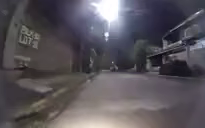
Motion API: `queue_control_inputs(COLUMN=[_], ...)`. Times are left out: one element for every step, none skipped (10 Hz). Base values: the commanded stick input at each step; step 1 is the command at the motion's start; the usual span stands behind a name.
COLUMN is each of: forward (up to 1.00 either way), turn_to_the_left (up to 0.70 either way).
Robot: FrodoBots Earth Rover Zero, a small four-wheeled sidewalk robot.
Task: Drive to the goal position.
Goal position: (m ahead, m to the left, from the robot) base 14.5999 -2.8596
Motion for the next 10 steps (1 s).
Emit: queue_control_inputs(forward=[0.7,0.7,0.7,0.7,0.7,0.7,0.7,0.7,0.7,0.7], turn_to_the_left=[-0.3,-0.13,0.0,0.0,0.0,-0.34,-0.34,-0.18,0.0,0.0])
